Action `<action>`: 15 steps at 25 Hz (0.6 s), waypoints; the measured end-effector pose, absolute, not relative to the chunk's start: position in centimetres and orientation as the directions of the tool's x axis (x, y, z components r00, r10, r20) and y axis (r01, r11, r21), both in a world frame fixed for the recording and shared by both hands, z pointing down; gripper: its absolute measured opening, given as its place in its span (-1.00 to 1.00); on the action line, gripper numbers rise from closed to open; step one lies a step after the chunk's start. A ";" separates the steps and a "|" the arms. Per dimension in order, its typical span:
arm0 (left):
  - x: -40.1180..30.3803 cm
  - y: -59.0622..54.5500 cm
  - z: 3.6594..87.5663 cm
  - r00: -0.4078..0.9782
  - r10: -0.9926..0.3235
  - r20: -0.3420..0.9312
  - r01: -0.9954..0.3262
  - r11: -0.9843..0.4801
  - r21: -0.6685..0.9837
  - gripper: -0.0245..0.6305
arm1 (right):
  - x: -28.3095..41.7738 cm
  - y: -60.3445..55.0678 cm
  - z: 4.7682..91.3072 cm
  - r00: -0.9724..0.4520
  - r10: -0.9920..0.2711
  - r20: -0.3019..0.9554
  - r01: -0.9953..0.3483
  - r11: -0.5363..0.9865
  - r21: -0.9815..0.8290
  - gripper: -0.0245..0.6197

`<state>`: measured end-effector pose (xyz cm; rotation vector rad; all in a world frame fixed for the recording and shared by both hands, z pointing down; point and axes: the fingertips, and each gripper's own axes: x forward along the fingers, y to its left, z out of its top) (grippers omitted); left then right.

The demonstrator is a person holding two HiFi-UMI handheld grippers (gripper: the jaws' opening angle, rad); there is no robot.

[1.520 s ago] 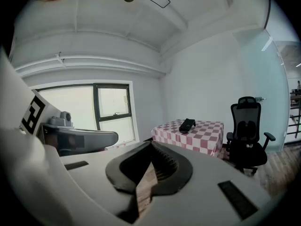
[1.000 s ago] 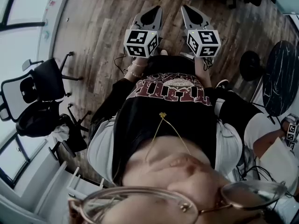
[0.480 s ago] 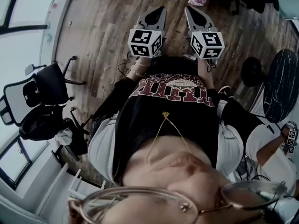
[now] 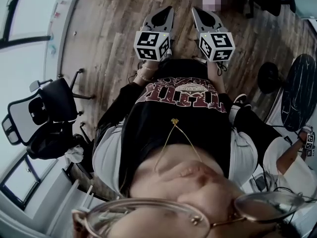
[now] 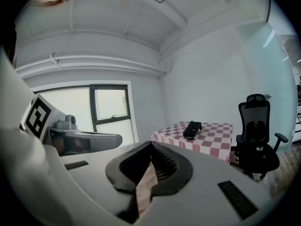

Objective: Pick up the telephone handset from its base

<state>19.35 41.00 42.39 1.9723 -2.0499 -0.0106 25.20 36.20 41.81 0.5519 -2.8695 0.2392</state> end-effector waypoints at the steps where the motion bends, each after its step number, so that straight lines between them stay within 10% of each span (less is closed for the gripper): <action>1: 19.0 40.7 42.4 -0.012 -0.978 0.206 -0.977 0.055 0.206 -0.89 | 24.9 35.9 41.9 -0.907 -0.352 0.234 -0.386 0.915 -0.119 -0.86; 15: 15.3 37.9 42.3 0.076 -0.976 0.206 -0.983 -0.039 0.181 -0.89 | 20.6 34.0 42.3 -0.875 -0.420 0.240 -0.454 0.885 -0.104 -0.86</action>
